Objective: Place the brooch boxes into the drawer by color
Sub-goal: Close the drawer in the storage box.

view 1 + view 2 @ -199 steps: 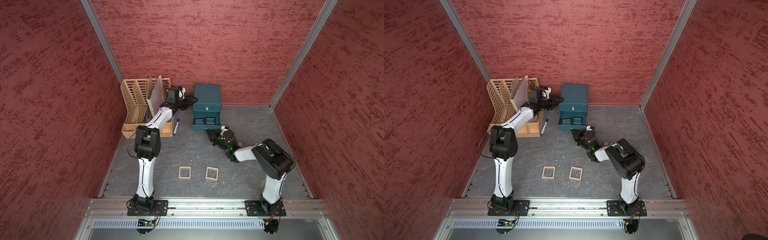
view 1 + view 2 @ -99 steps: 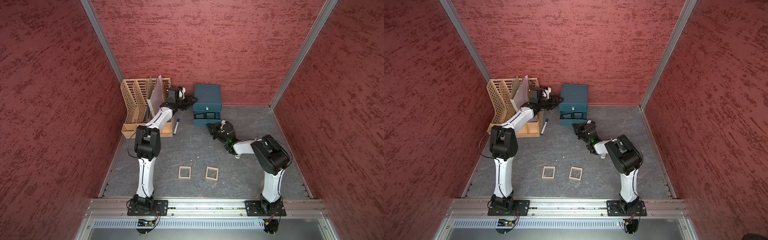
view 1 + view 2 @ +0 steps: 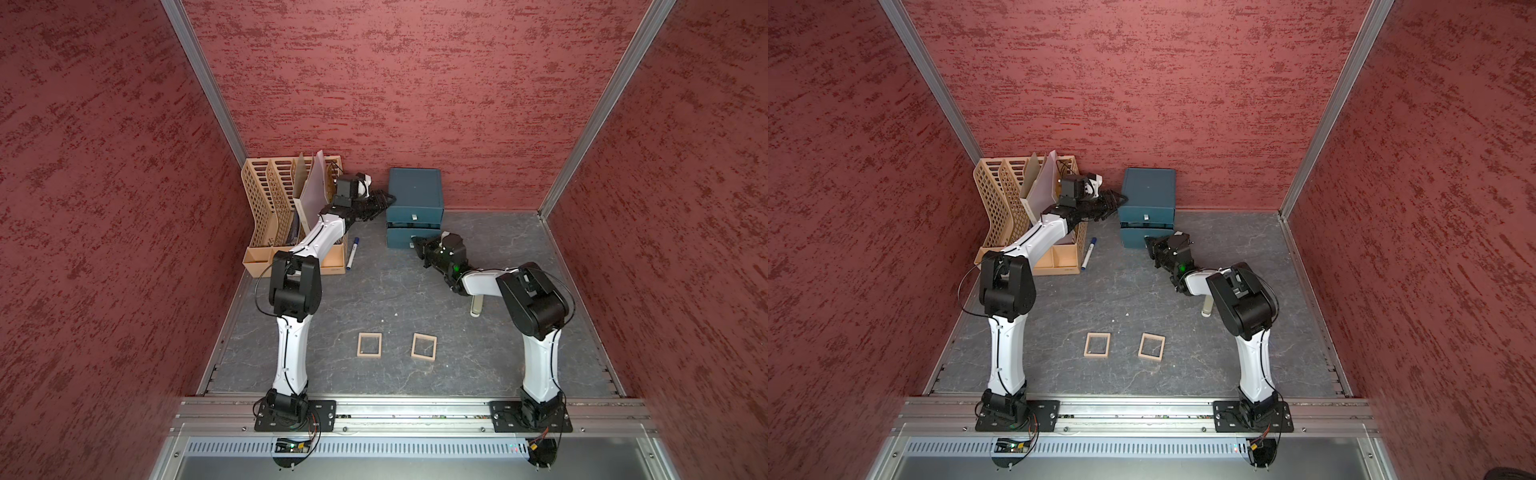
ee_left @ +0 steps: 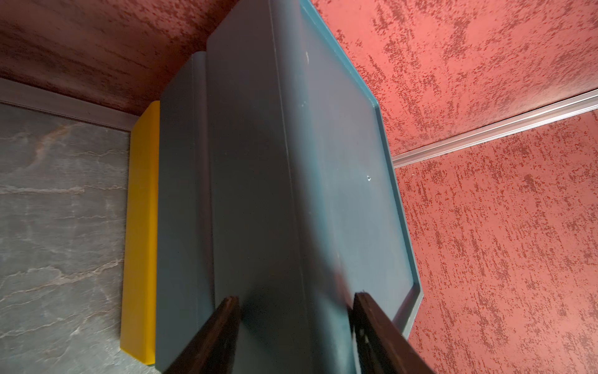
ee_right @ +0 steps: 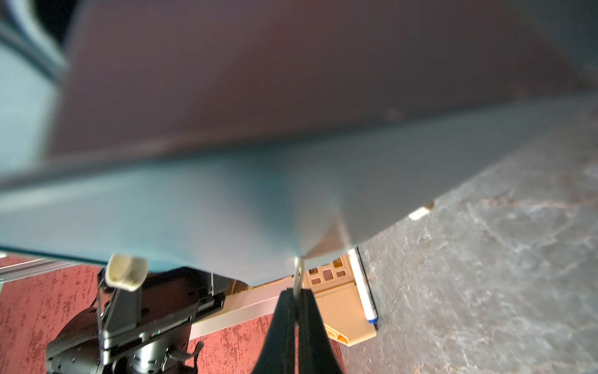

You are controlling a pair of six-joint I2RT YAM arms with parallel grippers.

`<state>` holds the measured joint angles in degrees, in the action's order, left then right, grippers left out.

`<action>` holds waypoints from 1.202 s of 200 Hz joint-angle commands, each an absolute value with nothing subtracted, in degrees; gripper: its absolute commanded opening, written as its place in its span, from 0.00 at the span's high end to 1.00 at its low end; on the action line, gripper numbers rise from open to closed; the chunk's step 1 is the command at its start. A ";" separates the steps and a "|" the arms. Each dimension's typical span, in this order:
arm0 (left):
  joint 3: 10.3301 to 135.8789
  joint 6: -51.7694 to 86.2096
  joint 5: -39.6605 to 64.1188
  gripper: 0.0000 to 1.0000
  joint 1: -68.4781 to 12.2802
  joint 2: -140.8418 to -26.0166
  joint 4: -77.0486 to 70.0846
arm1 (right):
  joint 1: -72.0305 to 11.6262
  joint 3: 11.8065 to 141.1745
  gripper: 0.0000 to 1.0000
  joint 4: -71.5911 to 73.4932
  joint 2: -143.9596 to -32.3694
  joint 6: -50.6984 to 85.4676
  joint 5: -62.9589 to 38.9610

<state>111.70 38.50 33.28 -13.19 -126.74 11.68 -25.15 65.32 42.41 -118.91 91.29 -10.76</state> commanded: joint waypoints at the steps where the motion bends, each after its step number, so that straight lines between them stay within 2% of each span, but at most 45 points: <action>1: 111.36 36.96 32.26 0.41 -13.80 -126.30 15.16 | -23.99 67.70 1.00 40.13 -120.29 90.87 -9.29; 163: 110.65 36.97 32.44 0.41 -14.06 -125.60 14.92 | -23.04 74.11 1.00 35.96 -123.90 91.84 -9.02; 181: 110.81 36.97 32.35 0.41 -14.06 -125.60 14.94 | -23.18 71.80 0.67 37.94 -122.26 91.84 -9.27; 196: 110.83 37.01 32.34 0.41 -14.06 -125.76 14.94 | -23.17 69.42 0.47 39.61 -120.27 91.76 -9.49; 220: 110.74 37.05 32.35 0.41 -14.06 -125.77 14.79 | -23.31 65.57 0.34 41.65 -116.60 91.49 -9.95; 240: 110.46 37.18 32.26 0.41 -14.06 -125.68 14.38 | -23.78 62.31 0.30 42.63 -114.43 91.80 -9.78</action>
